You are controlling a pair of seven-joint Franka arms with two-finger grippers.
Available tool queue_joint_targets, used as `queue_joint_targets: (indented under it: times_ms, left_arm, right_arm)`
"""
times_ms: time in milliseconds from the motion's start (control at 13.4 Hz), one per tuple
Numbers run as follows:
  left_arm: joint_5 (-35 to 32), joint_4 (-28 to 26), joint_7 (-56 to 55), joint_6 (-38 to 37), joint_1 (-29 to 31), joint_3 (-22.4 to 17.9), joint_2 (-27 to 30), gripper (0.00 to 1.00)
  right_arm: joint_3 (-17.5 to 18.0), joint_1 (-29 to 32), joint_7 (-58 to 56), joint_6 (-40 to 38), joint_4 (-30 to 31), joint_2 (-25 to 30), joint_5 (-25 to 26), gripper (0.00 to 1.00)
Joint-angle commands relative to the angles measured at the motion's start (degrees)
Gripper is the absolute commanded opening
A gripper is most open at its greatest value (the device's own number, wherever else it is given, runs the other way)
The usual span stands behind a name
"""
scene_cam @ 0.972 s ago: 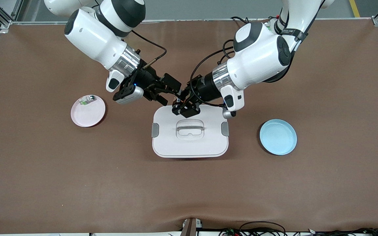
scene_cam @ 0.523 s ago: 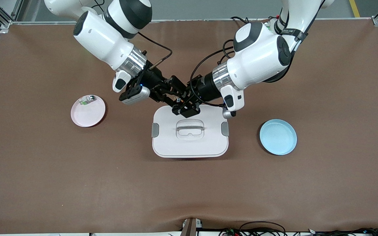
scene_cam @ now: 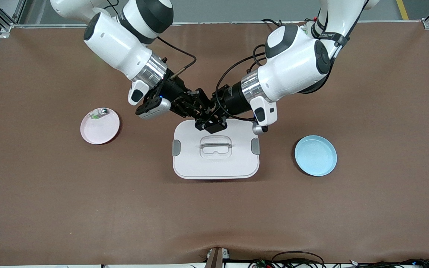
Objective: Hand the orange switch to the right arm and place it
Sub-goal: 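Close the right gripper on the switch and open the left gripper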
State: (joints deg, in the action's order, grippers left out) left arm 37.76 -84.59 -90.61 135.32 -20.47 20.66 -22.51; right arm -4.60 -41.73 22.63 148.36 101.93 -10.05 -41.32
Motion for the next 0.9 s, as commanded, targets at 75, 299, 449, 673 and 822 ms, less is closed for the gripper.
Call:
queue_joint_targets:
  times_ms: [75, 299, 449, 673, 822]
  left_arm:
    - [-1.6, -0.1, -1.4, 0.6, -0.4, -0.1, 0.5, 0.34]
    - [-1.7, 0.0, -1.3, 0.6, -0.3, -0.1, 0.6, 0.61]
    - [-1.6, 0.0, -1.4, 0.6, -0.3, 0.0, 0.6, 1.00]
    - [-1.6, 0.0, -1.5, 0.6, -0.3, 0.0, 0.6, 1.00]
    - [-1.6, 0.0, -1.3, 0.5, 0.2, -0.1, 0.7, 1.00]
  right_arm:
    - [-0.6, -0.6, 2.6, -0.2, -2.2, -0.6, -2.6, 0.00]
    - [-0.6, -0.6, 2.4, -0.1, -2.2, -0.7, -2.6, 0.00]
    - [-0.6, -0.6, 2.3, -0.1, -2.2, -0.9, -2.6, 0.00]
    - [-0.6, -0.6, 2.2, -0.1, -2.2, -1.0, -2.5, 0.00]
    - [-0.6, -0.3, 1.9, -0.2, -2.5, -1.1, -2.3, 0.00]
